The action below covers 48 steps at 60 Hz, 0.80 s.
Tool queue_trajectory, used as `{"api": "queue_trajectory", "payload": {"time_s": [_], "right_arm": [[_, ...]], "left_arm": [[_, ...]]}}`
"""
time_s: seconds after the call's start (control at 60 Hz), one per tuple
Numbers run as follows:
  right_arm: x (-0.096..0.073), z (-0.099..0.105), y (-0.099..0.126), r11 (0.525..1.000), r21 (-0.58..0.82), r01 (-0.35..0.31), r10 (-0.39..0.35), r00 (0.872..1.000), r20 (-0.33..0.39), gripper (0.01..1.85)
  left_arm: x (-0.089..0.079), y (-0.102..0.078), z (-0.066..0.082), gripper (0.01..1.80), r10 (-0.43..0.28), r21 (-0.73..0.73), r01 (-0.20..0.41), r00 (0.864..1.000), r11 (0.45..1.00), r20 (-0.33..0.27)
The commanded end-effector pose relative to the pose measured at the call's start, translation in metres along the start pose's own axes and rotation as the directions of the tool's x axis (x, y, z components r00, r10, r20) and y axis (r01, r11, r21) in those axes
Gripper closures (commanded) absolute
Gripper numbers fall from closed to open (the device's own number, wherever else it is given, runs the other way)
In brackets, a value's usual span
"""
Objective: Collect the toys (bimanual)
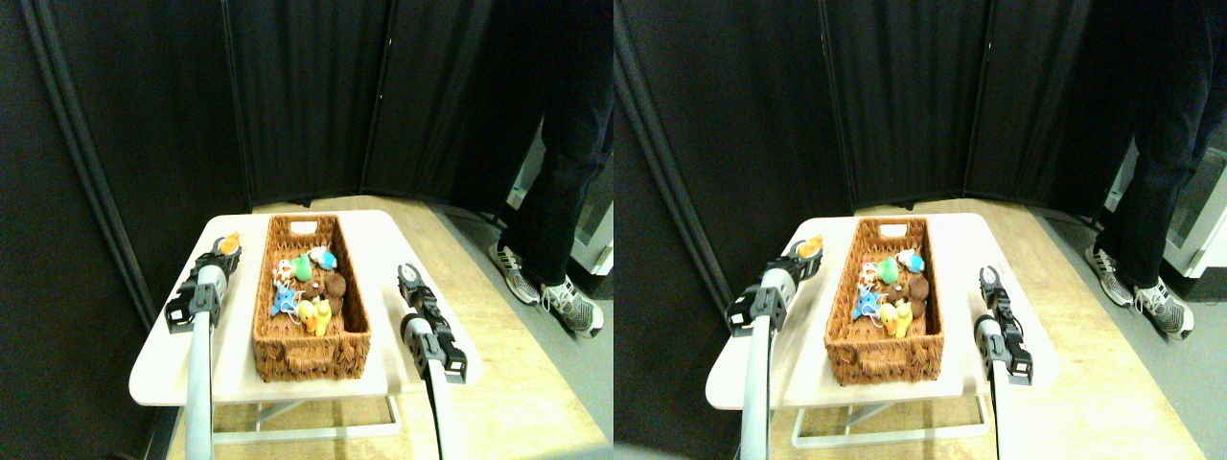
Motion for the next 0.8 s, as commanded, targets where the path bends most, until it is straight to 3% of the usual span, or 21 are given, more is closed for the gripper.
{"api": "queue_trajectory", "payload": {"time_s": [0.017,0.267,0.4,0.517,0.667,0.8], "right_arm": [[0.004,-0.004,0.005,0.999,0.003,-0.034,0.034,0.999,-0.002,1.85],[0.005,-0.008,0.004,0.999,0.010,-0.032,0.032,0.999,-0.013,1.85],[0.004,-0.008,0.004,0.999,0.002,-0.032,0.032,0.999,-0.004,1.85],[0.004,-0.007,0.004,0.999,0.032,-0.026,0.026,1.000,-0.007,1.85],[0.004,-0.007,0.005,0.999,0.030,-0.024,0.024,1.000,-0.006,1.85],[0.005,-0.007,0.005,0.999,0.032,-0.029,0.029,1.000,-0.006,1.85]], "left_arm": [[-0.001,-0.028,-0.006,1.80,-0.064,0.002,0.064,0.997,0.998,-0.040],[-0.001,-0.069,-0.030,1.80,-0.086,-0.031,0.083,0.988,0.996,-0.129],[0.001,-0.079,-0.044,1.80,-0.094,-0.059,0.085,0.981,0.995,-0.168],[0.003,-0.081,-0.055,1.80,-0.106,-0.082,0.092,0.976,0.992,-0.190],[0.003,-0.079,-0.069,1.80,-0.071,-0.117,0.052,0.984,0.992,-0.164],[0.005,-0.071,-0.077,1.80,-0.025,-0.140,-0.002,0.981,0.990,-0.193]]}}
